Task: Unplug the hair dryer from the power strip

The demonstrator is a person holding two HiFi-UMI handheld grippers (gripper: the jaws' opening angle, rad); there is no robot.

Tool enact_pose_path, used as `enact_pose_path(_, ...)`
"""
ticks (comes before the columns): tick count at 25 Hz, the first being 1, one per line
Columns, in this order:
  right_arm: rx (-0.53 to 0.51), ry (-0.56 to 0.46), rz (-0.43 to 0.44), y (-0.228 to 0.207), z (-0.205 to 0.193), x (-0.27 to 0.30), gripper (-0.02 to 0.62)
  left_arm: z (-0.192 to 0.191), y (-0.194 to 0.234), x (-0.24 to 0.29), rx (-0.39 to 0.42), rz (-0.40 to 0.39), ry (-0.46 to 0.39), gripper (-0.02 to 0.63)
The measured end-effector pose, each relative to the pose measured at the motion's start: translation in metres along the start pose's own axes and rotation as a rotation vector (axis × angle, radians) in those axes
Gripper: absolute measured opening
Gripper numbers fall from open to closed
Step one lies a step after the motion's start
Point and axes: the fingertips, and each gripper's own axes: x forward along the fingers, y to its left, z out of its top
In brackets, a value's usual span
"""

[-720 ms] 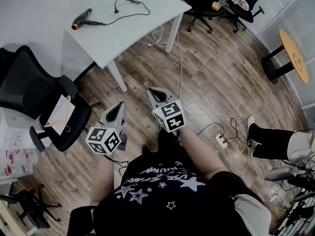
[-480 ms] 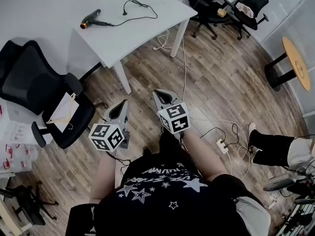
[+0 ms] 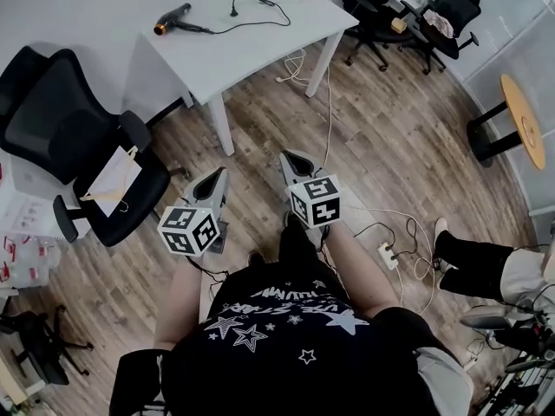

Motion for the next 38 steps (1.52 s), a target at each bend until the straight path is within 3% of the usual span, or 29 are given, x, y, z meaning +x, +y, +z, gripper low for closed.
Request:
enact_pose_path(7,0.039,-0.034,-0.015,0.010,-0.002,0.002,0.008,-0.013,0.010,-0.019,-0.011,0.024,0.010,0.008)
enact_pose_path(13,0.063,-0.031,0.058,0.026,-0.008,0.006,0.009,-0.022,0.018,-0.027,-0.039,0.041,0.017,0.008)
enact_pose_path(20,0.103,-0.014,0.071,0.004,-0.011,0.030,0.009,-0.022,0.028,-0.003,-0.042,0.058,0.042,0.008)
enact_pose_path(38,0.096,0.005,0.156,-0.148,0.048,0.156,0.009,0.038,0.066,0.156,-0.031,0.180,0.048,0.008)
